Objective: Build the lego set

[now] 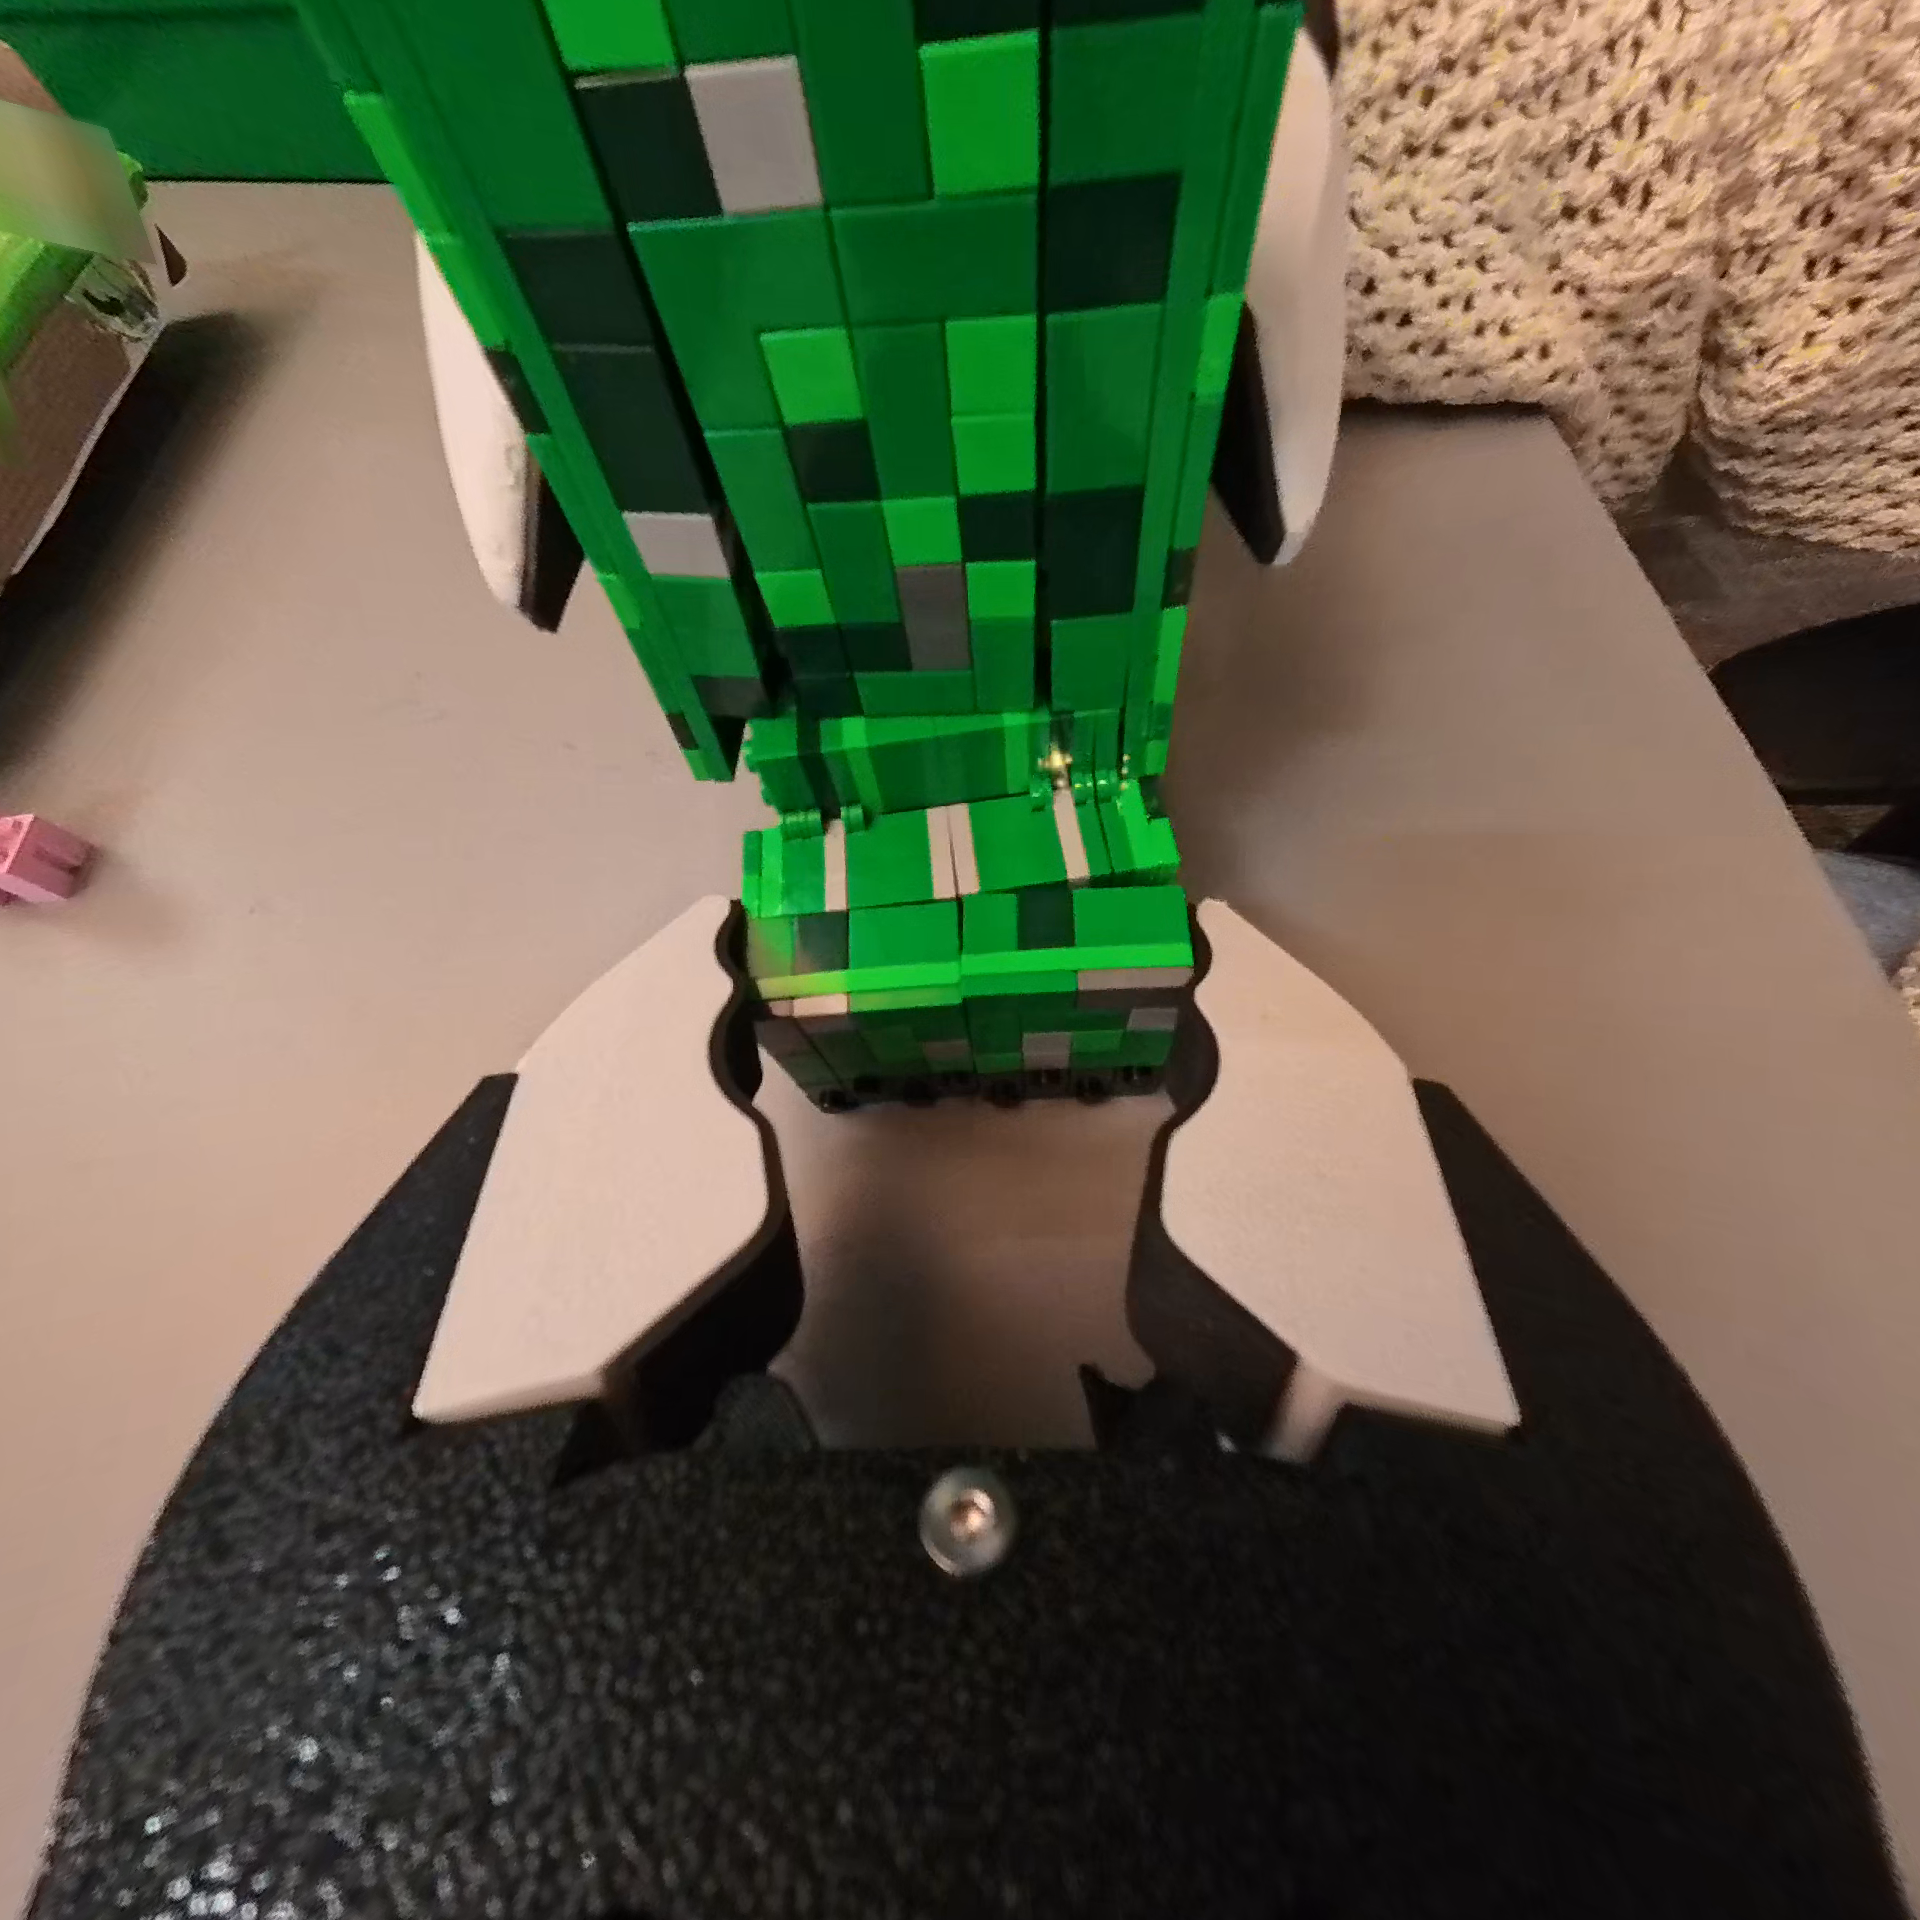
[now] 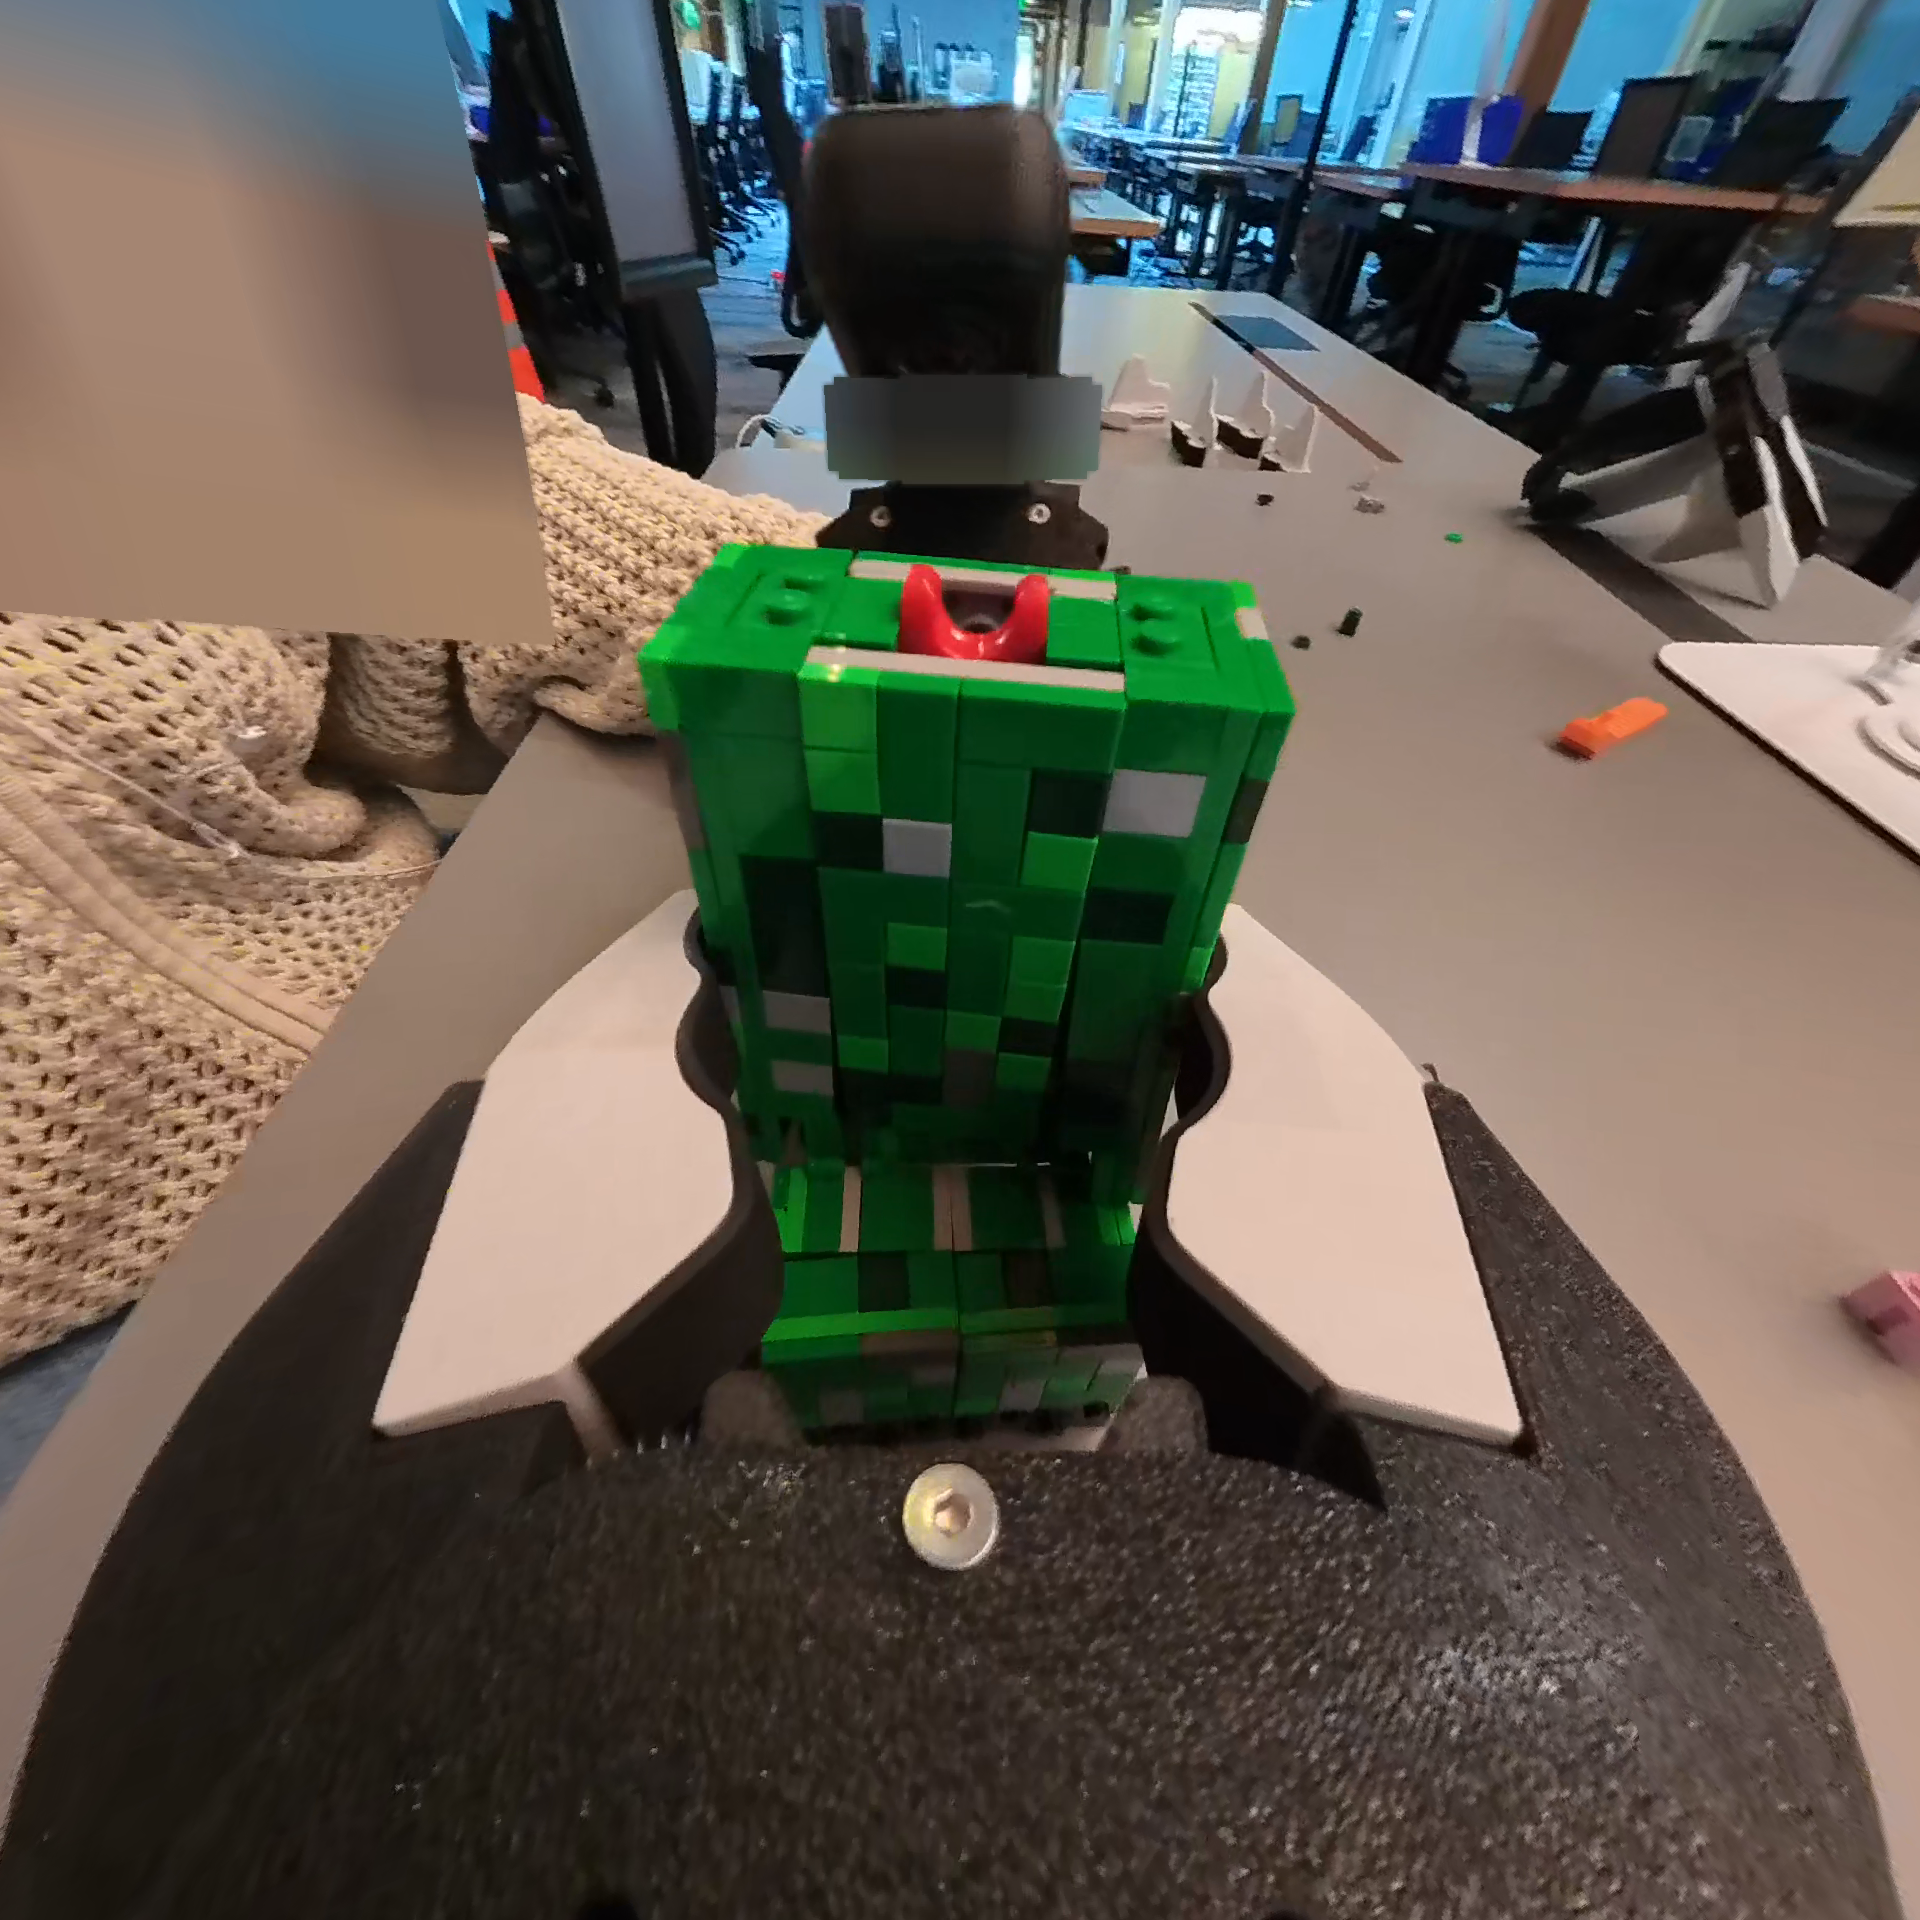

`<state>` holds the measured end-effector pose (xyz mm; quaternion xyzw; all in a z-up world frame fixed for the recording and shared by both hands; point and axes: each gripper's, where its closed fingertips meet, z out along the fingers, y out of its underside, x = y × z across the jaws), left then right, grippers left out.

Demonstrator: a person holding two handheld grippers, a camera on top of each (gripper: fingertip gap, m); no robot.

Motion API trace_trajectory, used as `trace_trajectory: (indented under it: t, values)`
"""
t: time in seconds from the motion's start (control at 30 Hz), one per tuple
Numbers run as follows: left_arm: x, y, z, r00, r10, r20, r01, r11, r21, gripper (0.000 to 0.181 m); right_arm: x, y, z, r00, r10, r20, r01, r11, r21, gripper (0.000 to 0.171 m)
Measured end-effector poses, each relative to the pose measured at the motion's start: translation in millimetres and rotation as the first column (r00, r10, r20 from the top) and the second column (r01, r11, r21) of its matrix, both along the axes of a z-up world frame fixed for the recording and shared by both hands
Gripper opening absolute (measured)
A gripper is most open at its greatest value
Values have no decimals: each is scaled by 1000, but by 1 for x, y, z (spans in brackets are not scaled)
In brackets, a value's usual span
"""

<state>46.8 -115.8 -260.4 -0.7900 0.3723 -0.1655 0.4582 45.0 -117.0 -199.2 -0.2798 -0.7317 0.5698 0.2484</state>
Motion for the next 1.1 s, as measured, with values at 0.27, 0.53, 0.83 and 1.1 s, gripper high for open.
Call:
trace_trajectory:
  t: [0.27, 0.53, 0.83, 1.1]
  values:
    - [0, 1, 0, 1000, 4, -1, -4, 1000, 0, 76, 1, 0, 1, 1000, 17, 2, -17, 1000, -3, 84]
    - [0, 2, 1, 1000, 27, -5, -27, 1000, 8, 76, 4, 3, 18, 999, -9, -48, 7, 1000, -30, 80]
    - [2, 6, 2, 994, 105, -11, -104, 994, 17, 78, 4, 3, 18, 998, -27, -57, 25, 999, -35, 79]
    - [4, -4, -6, 996, 54, -66, -55, 998, -6, 101, 4, 3, 18, 998, -24, -59, 21, 998, -53, 79]
